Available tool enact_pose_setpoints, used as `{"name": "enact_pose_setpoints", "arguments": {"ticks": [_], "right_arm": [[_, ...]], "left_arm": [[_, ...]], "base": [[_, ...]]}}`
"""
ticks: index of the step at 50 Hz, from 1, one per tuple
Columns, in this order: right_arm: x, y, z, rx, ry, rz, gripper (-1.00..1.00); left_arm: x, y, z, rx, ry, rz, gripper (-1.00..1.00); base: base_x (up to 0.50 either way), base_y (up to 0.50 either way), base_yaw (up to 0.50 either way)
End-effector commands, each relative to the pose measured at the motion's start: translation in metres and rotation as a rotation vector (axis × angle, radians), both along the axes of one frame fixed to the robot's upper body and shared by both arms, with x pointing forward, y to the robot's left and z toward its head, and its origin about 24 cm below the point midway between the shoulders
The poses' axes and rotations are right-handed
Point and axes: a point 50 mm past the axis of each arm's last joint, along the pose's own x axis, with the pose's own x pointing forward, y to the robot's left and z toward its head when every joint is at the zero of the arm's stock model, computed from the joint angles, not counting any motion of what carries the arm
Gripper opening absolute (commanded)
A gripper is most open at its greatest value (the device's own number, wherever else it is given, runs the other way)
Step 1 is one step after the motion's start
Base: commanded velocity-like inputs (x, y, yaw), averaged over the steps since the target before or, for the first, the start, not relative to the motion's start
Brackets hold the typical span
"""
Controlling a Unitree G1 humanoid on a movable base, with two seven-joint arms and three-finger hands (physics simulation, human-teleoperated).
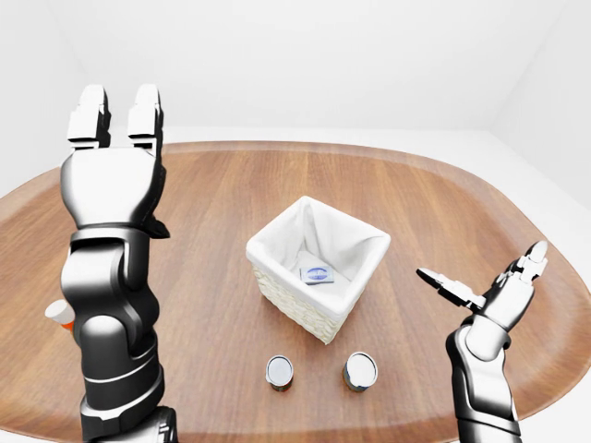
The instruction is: Pick up the alphabet soup and the cream cheese box, and put them in the basket.
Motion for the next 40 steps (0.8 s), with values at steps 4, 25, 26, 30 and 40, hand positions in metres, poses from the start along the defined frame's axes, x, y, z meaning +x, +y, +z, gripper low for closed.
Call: {"name": "enact_pose_setpoints", "arguments": {"ticks": [4, 25, 26, 30, 40], "right_arm": [[0.000, 0.000, 0.000, -0.003, 0.004, 0.001, 1.00], [-0.001, 0.000, 0.002, -0.009, -0.011, -0.003, 1.00], [-0.001, 0.000, 0.003, -0.007, -0.012, -0.004, 1.00], [-0.001, 0.000, 0.002, -0.008, -0.012, -0.004, 1.00], [-0.001, -0.001, 0.003, -0.004, -0.012, -0.004, 1.00]], "left_arm": [[-0.011, 0.030, -0.006, -0.036, -0.030, 0.033, 1.00], [-0.038, 0.063, 0.005, -0.062, -0.050, 0.082, 1.00], [-0.038, 0.065, 0.002, -0.067, -0.043, 0.088, 1.00], [-0.037, 0.069, -0.003, -0.088, -0.043, 0.088, 1.00], [-0.036, 0.070, -0.005, -0.091, -0.039, 0.086, 1.00]], "base": [[0.00, 0.00, 0.00], [0.00, 0.00, 0.00], [0.00, 0.00, 0.00], [0.00, 0.00, 0.00], [0.00, 0.00, 0.00]]}}
